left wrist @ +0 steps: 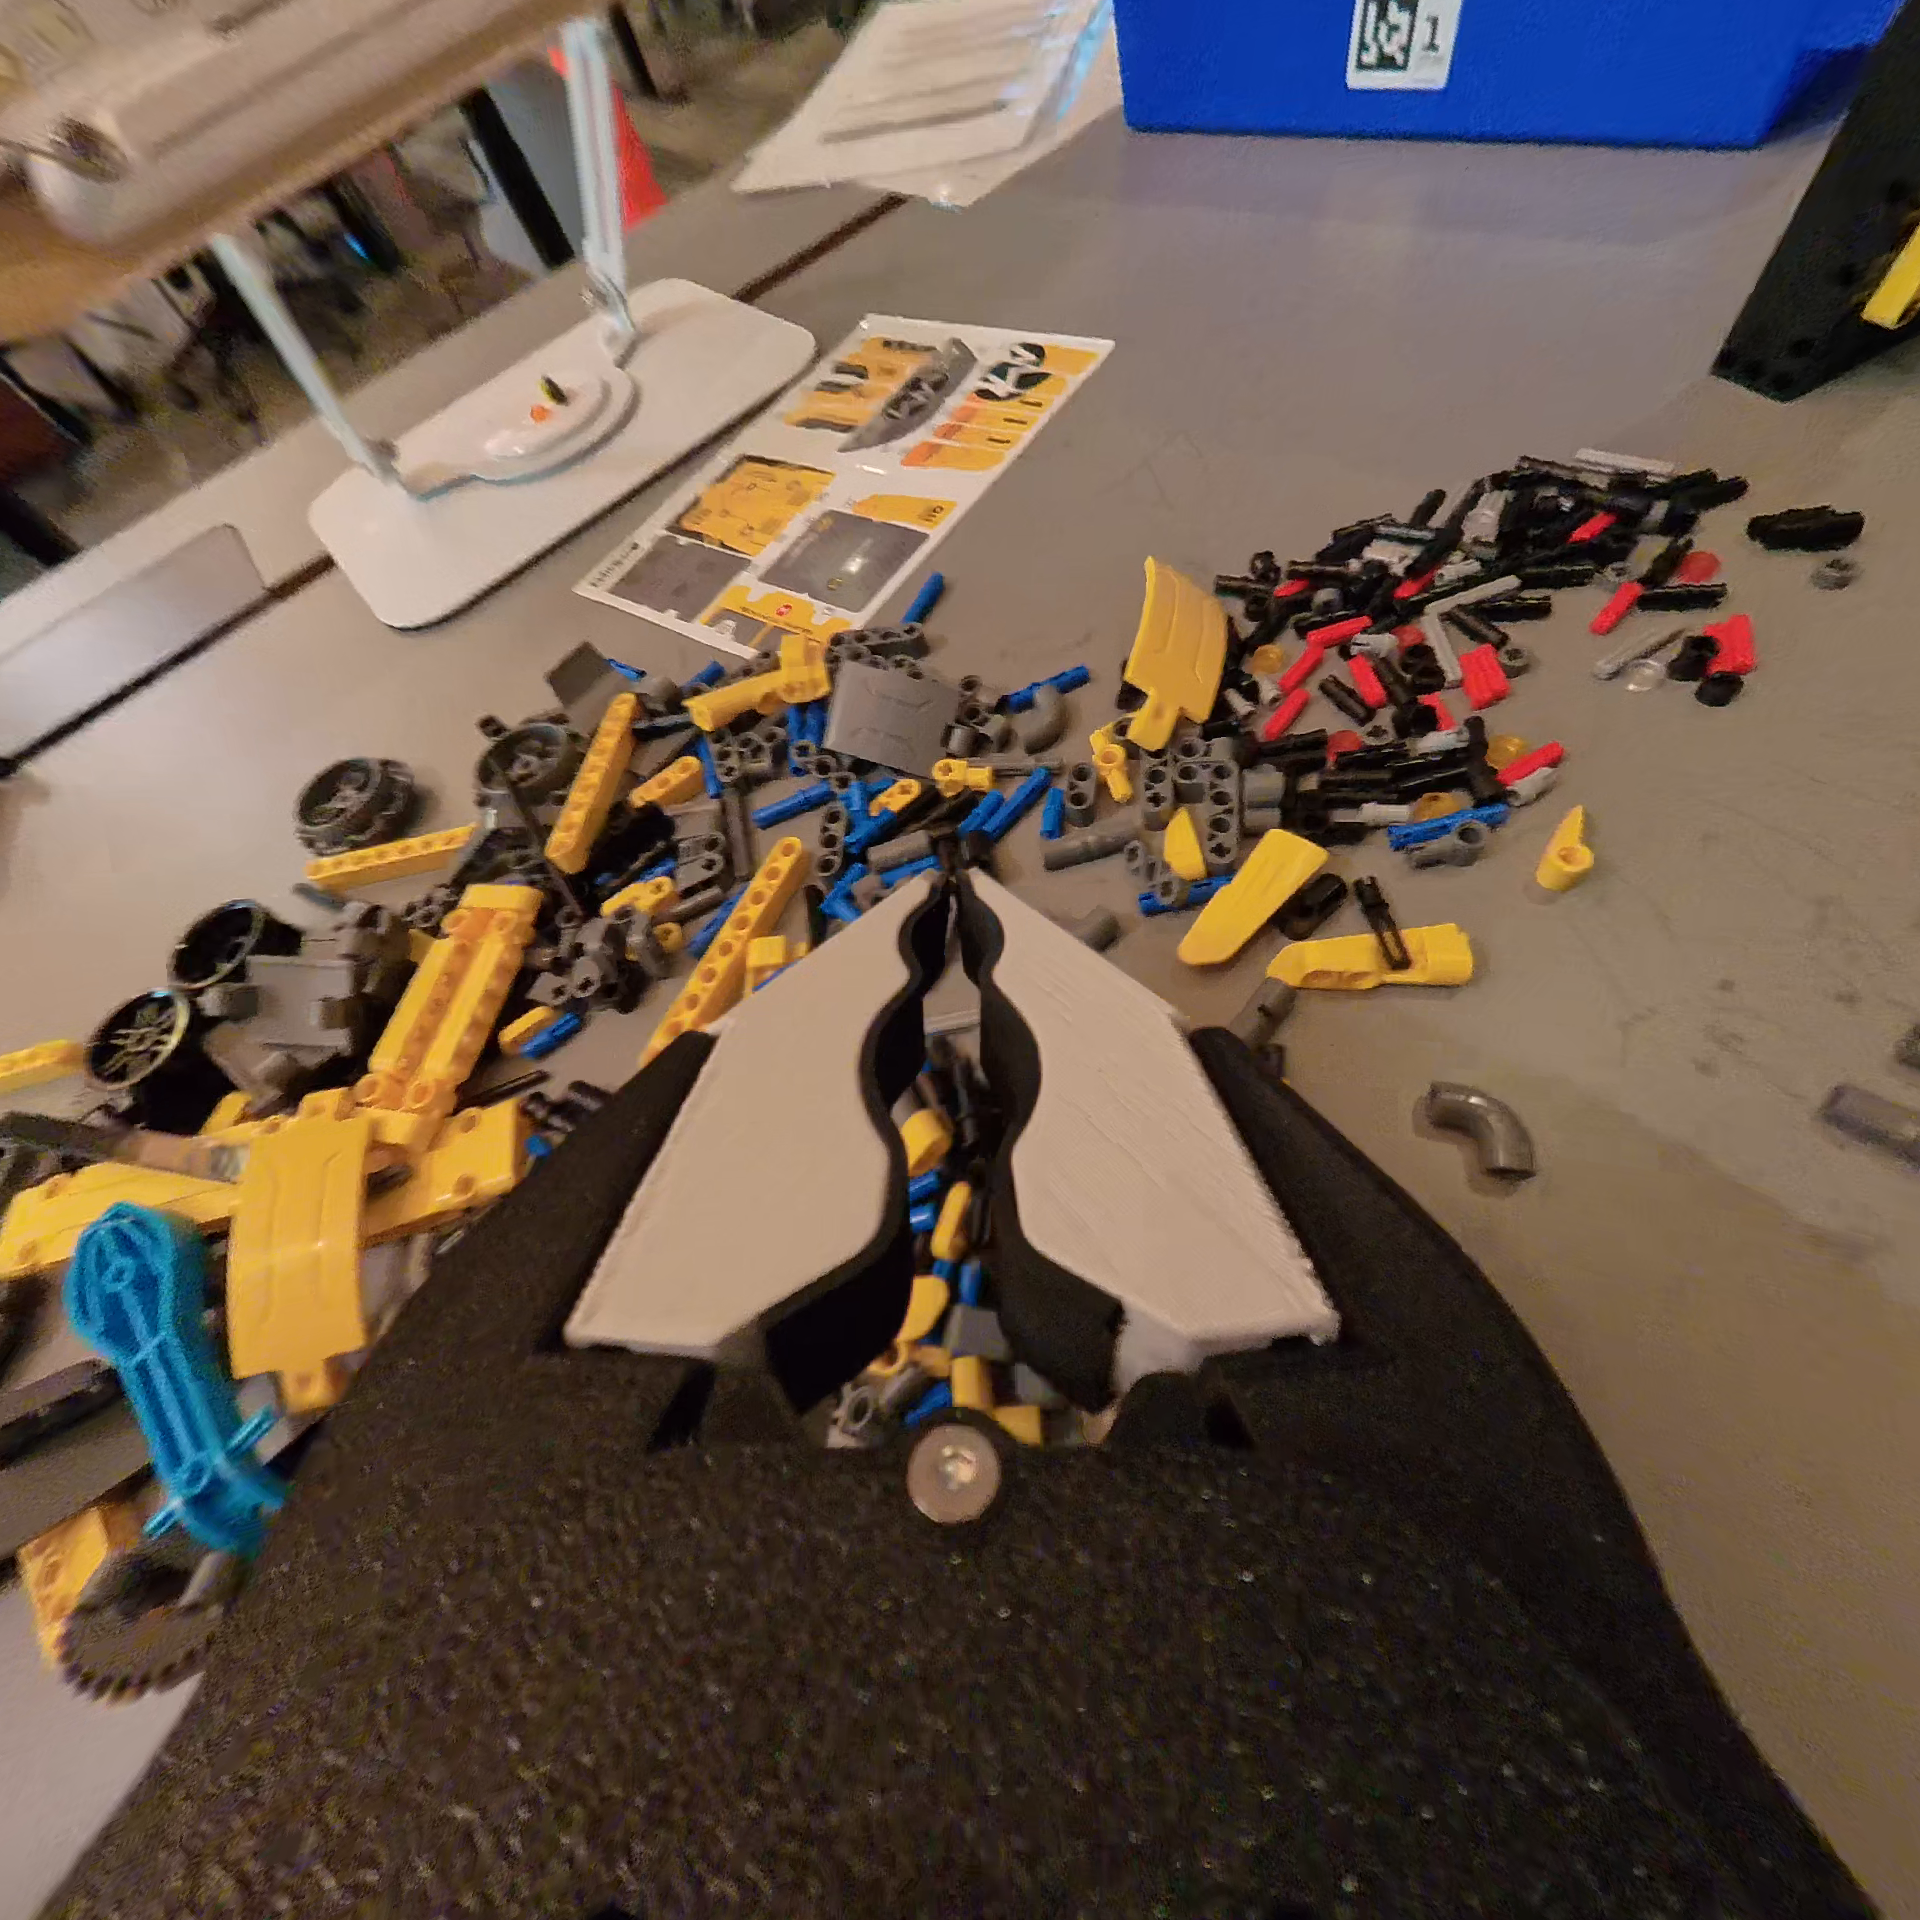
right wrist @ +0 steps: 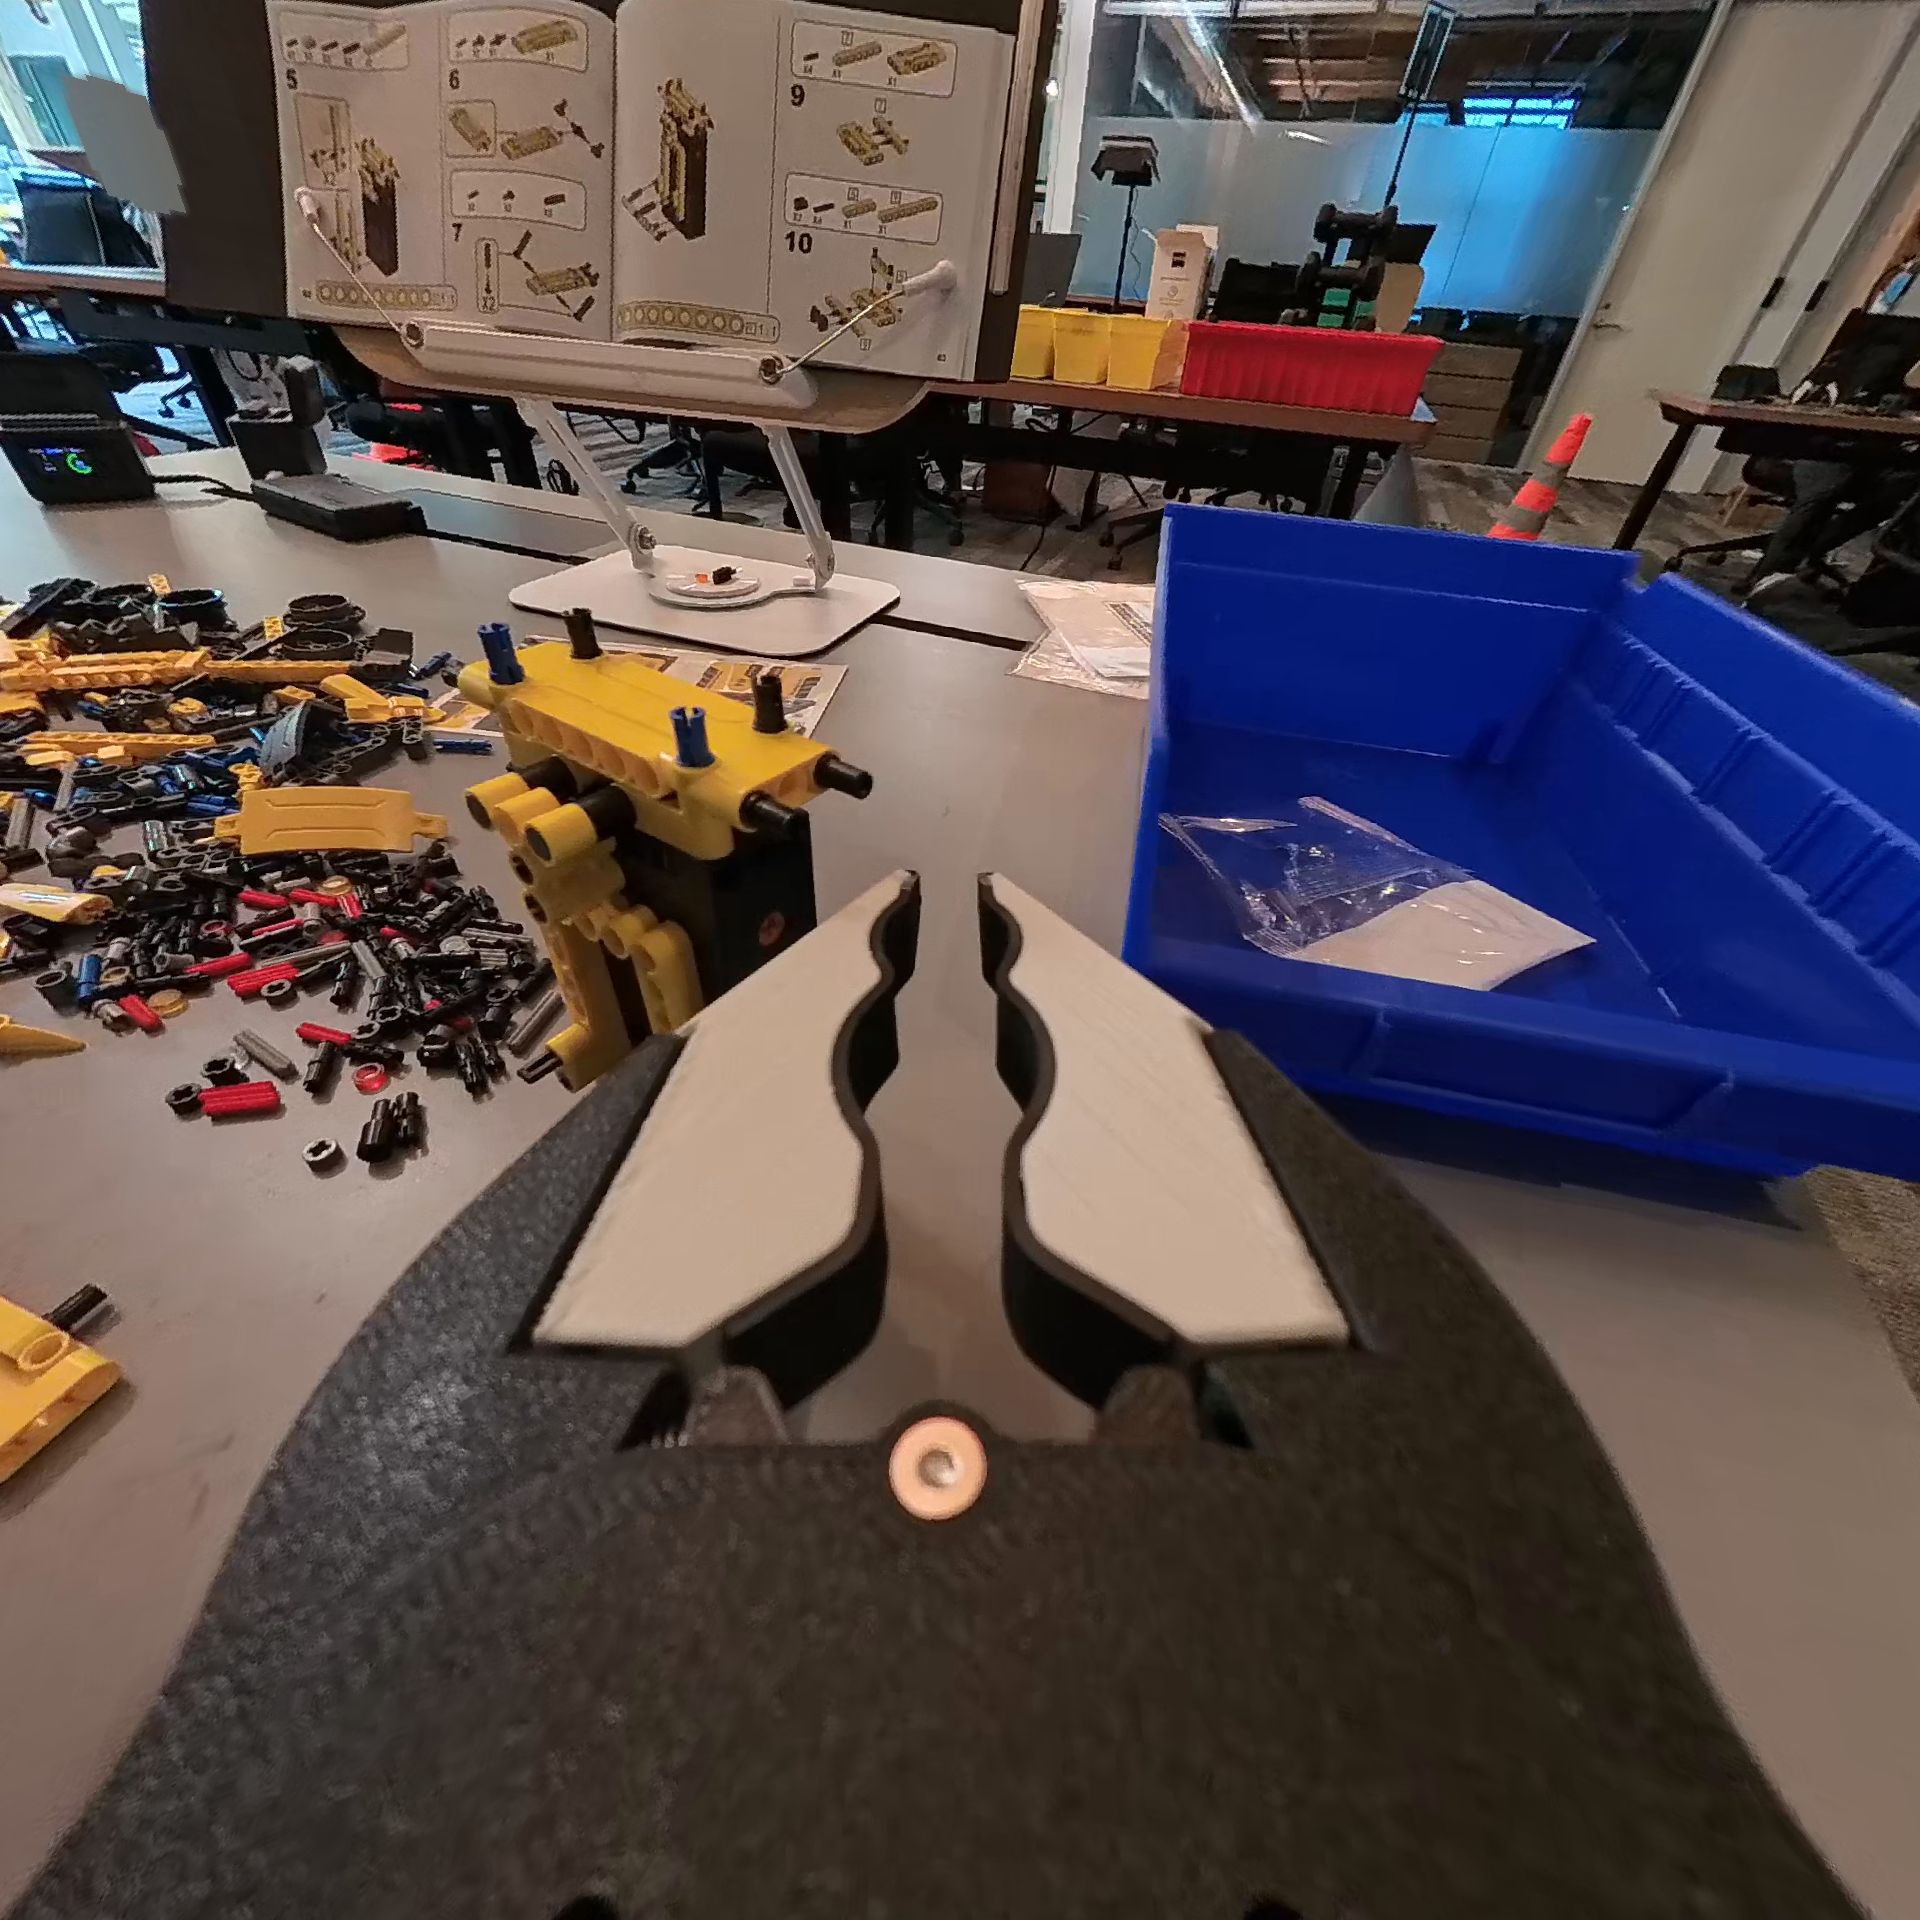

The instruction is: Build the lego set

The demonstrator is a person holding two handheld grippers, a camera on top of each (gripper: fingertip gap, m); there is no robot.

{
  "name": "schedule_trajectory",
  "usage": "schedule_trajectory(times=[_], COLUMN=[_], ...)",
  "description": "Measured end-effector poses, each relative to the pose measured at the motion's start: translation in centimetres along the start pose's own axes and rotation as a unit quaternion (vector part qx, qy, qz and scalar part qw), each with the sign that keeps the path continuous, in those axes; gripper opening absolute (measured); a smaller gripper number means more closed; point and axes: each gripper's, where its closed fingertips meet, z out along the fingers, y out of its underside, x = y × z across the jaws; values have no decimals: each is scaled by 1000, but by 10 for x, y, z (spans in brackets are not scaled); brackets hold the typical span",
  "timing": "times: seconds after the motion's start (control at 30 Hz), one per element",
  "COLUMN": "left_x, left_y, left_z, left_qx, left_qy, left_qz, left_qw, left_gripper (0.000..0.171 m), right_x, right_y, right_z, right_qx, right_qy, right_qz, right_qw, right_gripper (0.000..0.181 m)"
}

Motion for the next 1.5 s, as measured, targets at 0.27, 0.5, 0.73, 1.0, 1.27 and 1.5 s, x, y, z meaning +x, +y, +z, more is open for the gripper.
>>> schedule_trajectory(times=[0.27, 0.5, 0.73, 1.0, 1.27, 1.5], left_x=[13, 9, 13, 17, 57, 82], left_y=[5, 14, 18, -23, -83, -102], left_z=[37, 43, 45, 25, -32, -77], left_qx=[-86, -117, -130, 10, 181, 218], left_qy=[45, 65, 98, 131, 257, 409], left_qz=[-32, -88, -112, -75, -100, -299], left_qw=[995, 987, 980, 989, 944, 834], left_gripper=[5, 26, 6, 6, 6, 6], right_x=[1, 1, 1, 1, -7, -214], right_y=[-2, -3, -3, -3, -47, -85], right_z=[-1, -2, -2, -2, -36, -64], right_qx=[7, 12, 11, 10, 139, 174], right_qy=[0, -4, -4, -3, -4, -245], right_qz=[4, 10, 9, 6, -21, -184], right_qw=[1000, 1000, 1000, 1000, 990, 936], right_gripper=[11, 11, 11, 11, 11, 2])
